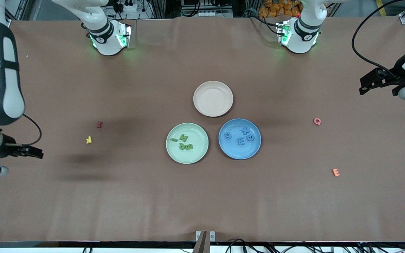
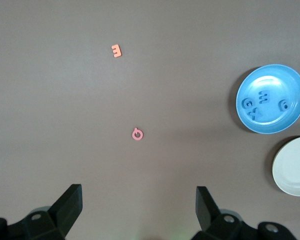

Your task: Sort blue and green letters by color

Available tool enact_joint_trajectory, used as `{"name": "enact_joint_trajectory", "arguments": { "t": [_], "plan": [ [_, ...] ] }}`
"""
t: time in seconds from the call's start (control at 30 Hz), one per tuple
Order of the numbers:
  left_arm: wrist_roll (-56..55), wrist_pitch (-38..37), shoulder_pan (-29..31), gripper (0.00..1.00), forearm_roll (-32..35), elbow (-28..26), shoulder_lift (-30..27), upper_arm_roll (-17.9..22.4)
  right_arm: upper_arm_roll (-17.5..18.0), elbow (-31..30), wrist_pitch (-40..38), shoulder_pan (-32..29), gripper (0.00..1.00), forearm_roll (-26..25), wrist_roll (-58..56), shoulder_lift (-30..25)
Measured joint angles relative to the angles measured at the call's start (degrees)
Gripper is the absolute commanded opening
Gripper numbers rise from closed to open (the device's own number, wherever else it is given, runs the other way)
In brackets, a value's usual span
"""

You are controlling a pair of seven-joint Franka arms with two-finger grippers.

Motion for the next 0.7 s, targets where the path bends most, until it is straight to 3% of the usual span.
{"name": "enact_joint_trajectory", "arguments": {
  "t": [0.47, 0.7],
  "plan": [
    [0.0, 0.48, 0.01, 1.0, 0.0, 0.01, 0.0, 0.0, -0.01, 0.39, -19.79, -1.15, 1.0, 0.14, 0.43, -14.34],
    [0.0, 0.48, 0.02, 1.0, 0.0, 0.01, 0.0, 0.0, 0.91, 1.66, -25.71, -1.08, 1.0, 0.36, 0.71, -20.19]
  ]
}}
